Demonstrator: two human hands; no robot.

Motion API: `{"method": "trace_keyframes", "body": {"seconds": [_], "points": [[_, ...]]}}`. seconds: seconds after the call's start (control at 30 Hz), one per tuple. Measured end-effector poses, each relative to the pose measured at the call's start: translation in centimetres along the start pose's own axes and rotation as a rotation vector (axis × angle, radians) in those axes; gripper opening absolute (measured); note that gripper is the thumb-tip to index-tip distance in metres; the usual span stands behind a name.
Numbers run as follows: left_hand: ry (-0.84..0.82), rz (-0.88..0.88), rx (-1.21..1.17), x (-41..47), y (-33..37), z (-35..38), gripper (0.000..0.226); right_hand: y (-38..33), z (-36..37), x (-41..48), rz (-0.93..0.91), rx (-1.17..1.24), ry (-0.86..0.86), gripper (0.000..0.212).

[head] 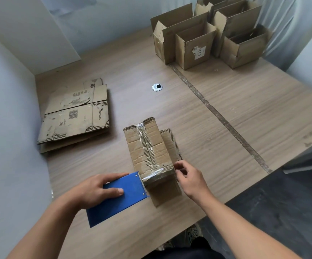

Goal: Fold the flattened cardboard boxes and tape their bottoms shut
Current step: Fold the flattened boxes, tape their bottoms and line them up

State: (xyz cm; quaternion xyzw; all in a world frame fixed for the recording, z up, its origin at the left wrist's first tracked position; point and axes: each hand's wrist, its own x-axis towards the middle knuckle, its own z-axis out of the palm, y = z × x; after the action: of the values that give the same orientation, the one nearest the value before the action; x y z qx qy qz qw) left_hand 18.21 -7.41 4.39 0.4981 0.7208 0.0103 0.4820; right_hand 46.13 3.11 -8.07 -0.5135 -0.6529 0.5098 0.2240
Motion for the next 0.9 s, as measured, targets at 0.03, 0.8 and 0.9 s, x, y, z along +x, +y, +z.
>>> {"method": "trace_keyframes", "body": {"seconds": [0.03,0.8,0.9], "points": [[-0.002,-0.001,0.003,0.0,0.0,0.0,0.052,0.2,-0.1,-0.1,-0.01,0.019,-0.018,0.015],[0.007,0.002,0.024,0.2,-0.2,0.3,0.041,-2.7,-0.2,-0.3,0.392,0.526,-0.035,0.01],[0.009,-0.008,0.036,0.3,-0.4,0.5,0.044,-1.8,0.1,-0.7,0.196,0.237,0.074,0.019]]}}
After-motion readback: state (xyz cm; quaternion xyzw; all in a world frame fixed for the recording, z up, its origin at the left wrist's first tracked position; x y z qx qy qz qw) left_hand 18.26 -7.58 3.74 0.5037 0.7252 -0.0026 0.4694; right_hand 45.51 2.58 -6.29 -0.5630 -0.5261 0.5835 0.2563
